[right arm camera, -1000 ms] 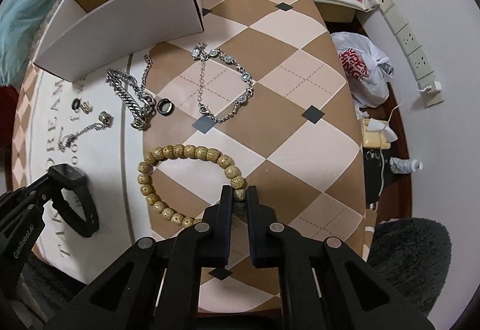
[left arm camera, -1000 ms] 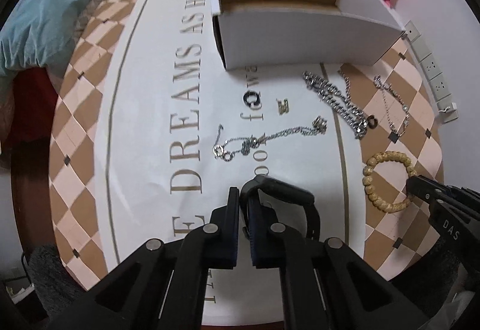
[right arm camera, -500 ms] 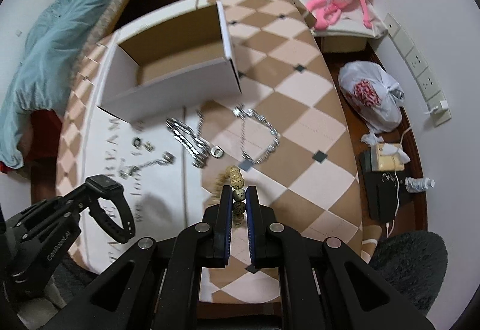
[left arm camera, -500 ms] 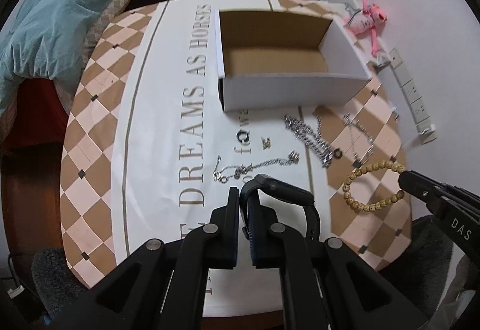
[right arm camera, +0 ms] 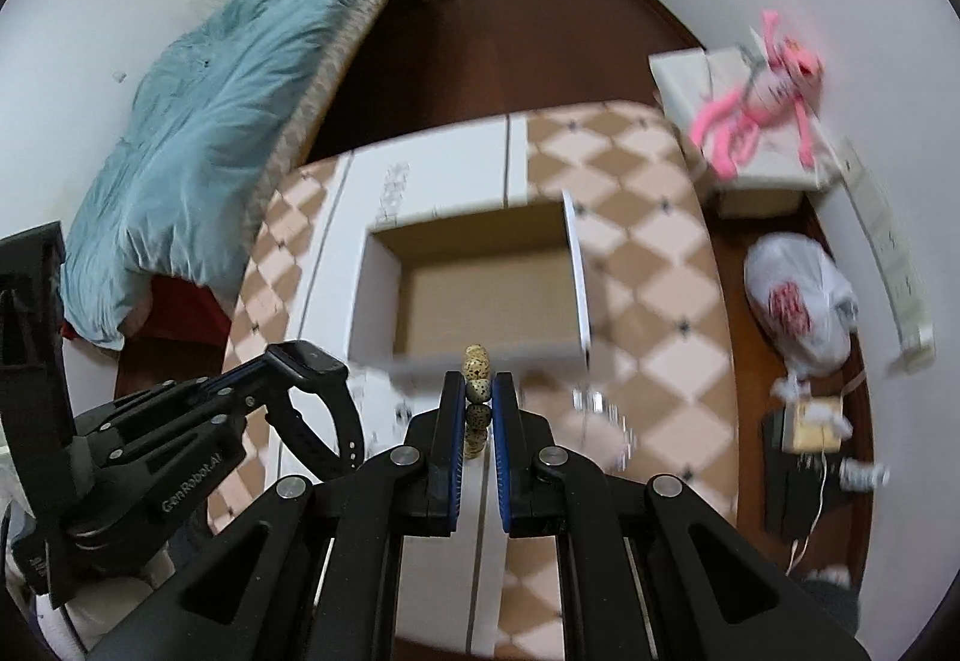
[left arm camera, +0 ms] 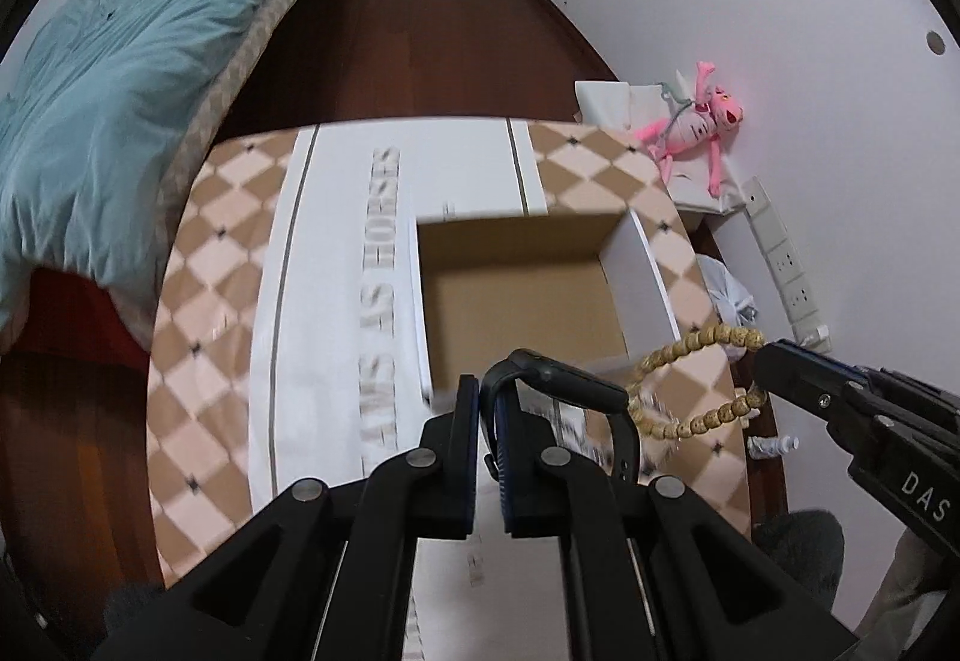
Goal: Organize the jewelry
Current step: 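Carry watch band into white box with left tool while right tool drops bead bracelet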
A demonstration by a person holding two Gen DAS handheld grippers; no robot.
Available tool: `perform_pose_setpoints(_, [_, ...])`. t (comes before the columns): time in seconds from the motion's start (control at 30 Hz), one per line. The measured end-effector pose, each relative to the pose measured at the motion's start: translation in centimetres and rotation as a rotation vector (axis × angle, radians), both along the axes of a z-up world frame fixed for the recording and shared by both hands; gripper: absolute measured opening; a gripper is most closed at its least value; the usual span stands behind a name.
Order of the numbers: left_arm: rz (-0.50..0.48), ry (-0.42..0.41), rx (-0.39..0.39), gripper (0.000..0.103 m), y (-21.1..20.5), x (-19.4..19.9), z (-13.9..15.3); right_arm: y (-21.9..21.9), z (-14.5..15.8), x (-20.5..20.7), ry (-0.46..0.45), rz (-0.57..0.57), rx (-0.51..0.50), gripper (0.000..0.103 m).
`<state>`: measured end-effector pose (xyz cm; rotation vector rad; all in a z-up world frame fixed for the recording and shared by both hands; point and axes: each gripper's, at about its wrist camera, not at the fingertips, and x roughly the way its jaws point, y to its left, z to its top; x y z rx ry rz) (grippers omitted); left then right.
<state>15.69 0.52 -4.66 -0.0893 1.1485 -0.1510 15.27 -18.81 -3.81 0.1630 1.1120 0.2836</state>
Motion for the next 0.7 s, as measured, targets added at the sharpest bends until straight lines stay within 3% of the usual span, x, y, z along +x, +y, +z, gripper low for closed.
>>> perform_pose_setpoints(0.3, [-0.028, 0.083, -0.008, 0.006, 0.0, 7.5, -2.5, 2.2, -1.7, 8.0, 0.042, 0.025, -0.032, 0.009])
perform_pose_setpoints(0.53, [0.01, 0.17, -0.018, 0.013, 0.7, 10.4, -4.5, 2.3, -5.0, 11.7, 0.175, 0.037, 0.078, 0.01])
perform_pose_setpoints(0.57, [0.013, 0.167, -0.022, 0.019, 0.7, 10.5, -4.6, 2.1, -5.5, 11.9, 0.191, 0.037, 0.087, 0.01])
perform_pose_setpoints(0.6, [0.026, 0.159, -0.02, 0.031, 1.0, 10.6, -4.5, 2.1, -5.8, 11.9, 0.199, 0.039, 0.083, 0.011])
perform_pose_setpoints(0.63, [0.038, 0.152, -0.023, 0.041, 1.2, 10.6, -4.3, 1.9, -6.0, 11.9, 0.202, 0.037, 0.076, 0.02])
perform_pose_setpoints(0.67, [0.05, 0.147, -0.031, 0.067, 1.6, 10.6, -4.2, 1.7, -6.1, 11.9, 0.2, 0.031, 0.067, 0.028])
perform_pose_setpoints(0.7, [0.061, 0.144, -0.039, 0.087, 1.8, 10.6, -4.2, 1.5, -6.2, 11.8, 0.198, 0.027, 0.061, 0.048])
